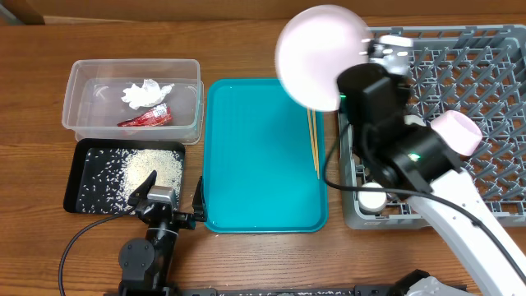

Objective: Sort waste into correct bins and load items into the dishwasher
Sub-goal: 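Stand the white plate upright in the back of the rack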

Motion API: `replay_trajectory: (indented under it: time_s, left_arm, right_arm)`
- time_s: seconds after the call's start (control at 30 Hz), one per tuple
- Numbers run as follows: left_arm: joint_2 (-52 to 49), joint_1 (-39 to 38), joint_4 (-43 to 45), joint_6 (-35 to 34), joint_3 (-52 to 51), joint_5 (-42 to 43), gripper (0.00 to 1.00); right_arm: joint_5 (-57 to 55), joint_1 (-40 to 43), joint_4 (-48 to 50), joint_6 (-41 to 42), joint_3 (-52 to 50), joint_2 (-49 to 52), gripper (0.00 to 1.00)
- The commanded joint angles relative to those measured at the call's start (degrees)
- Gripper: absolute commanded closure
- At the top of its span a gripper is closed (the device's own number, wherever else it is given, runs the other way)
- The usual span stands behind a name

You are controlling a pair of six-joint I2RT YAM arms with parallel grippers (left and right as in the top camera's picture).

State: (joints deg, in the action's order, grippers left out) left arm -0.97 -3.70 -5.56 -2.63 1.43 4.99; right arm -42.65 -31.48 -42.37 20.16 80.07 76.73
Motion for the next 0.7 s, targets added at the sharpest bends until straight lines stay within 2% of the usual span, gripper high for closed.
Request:
replay_trajectory:
  time_s: [0.0,0.13,0.37,0.67]
  left_arm:
    - [0.6,0.3,0.3,-0.3,-0.5,0.8,0.0]
    - [0.6,0.3,0.3,-0.3,-0.5,0.8,0.0]
    - [0.6,0.3,0.3,-0.3,-0.5,0.8,0.0]
    - [0.6,0.3,0.2,-0.3,-0.5,0.8,0.0]
  right_arm:
    - [-15.0,2.6,0.2,-7.7,0.3,-1.3,0.96]
    - [-21.1,6.6,0.2,-11.6,0.3,-0.6,0.96]
    - [-22.0,14.3,0.2,-11.7,0.3,2.6,0.96]
    - [-24.7,14.7,0.4,-11.6,0.3,11.9,0.96]
